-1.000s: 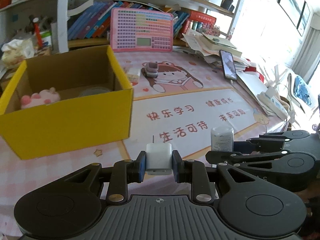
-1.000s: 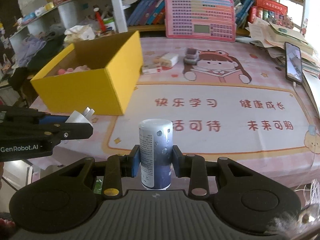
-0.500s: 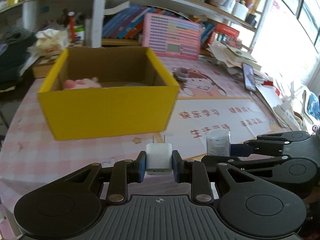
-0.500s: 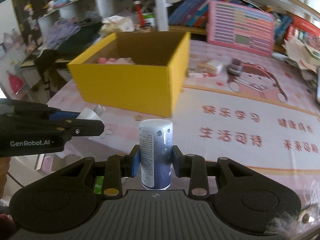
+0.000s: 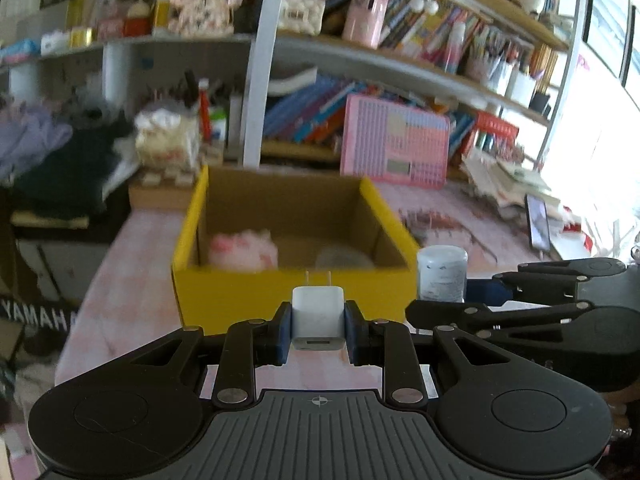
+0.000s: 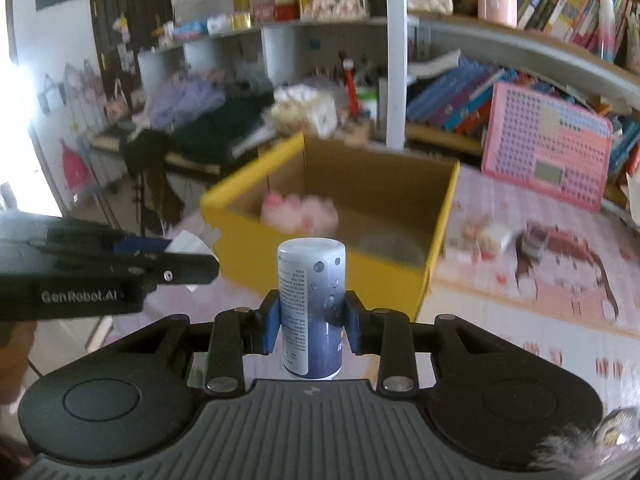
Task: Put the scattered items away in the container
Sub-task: 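Carry the charger and spray bottle with both tools over the yellow box, then open both tools to drop the charger and spray bottle into the box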
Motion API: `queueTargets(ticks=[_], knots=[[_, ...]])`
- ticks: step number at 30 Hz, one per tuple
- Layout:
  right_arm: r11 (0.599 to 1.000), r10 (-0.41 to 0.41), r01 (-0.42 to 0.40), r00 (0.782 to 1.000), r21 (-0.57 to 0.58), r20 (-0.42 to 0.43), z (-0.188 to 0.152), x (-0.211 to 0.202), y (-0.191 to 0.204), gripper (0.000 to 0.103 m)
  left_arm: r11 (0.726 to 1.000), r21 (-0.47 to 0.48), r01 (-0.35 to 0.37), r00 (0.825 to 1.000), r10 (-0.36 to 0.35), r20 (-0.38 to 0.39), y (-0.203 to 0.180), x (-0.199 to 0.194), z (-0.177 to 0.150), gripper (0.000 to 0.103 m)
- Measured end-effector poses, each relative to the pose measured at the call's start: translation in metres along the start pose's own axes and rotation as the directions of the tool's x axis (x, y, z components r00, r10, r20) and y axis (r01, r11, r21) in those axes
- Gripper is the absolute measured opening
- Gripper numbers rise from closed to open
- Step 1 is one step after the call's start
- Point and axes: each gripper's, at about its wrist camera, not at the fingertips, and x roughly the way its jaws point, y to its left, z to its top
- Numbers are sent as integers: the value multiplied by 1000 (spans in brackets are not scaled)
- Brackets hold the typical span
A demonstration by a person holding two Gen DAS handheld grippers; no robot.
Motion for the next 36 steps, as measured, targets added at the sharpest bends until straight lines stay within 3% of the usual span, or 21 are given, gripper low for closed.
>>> queueTargets(ticks=[6, 12, 16, 21, 29, 33, 36], knots=[[1000, 11, -10, 994, -10, 105, 47, 5, -13, 31, 999, 34, 0, 996, -3, 90, 3, 13, 39, 25], [999, 10, -5, 994, -41, 107, 82, 38, -35, 31, 996, 82, -24, 995, 15, 100, 11, 46, 70, 25], [998, 8, -5, 999, -64, 41, 97, 78, -52, 31, 992, 119, -44, 998, 38, 58, 22, 85, 90, 25], [989, 4, -15, 997, -150, -73, 107, 139, -62, 31, 979, 192, -63, 995, 75, -59, 33, 140, 105, 25], [945, -30, -60, 963, -322, -268, 115, 221, -67, 31, 950, 303, -74, 959, 151, -240, 36, 216, 109, 25], [921, -39, -96, 942, -377, -335, 115, 245, -68, 31, 939, 335, -82, 940, 184, -286, 37, 237, 107, 25], [914, -41, -115, 928, -388, -371, 114, 257, -70, 31, 946, 311, -94, 927, 197, -319, 42, 247, 106, 25]])
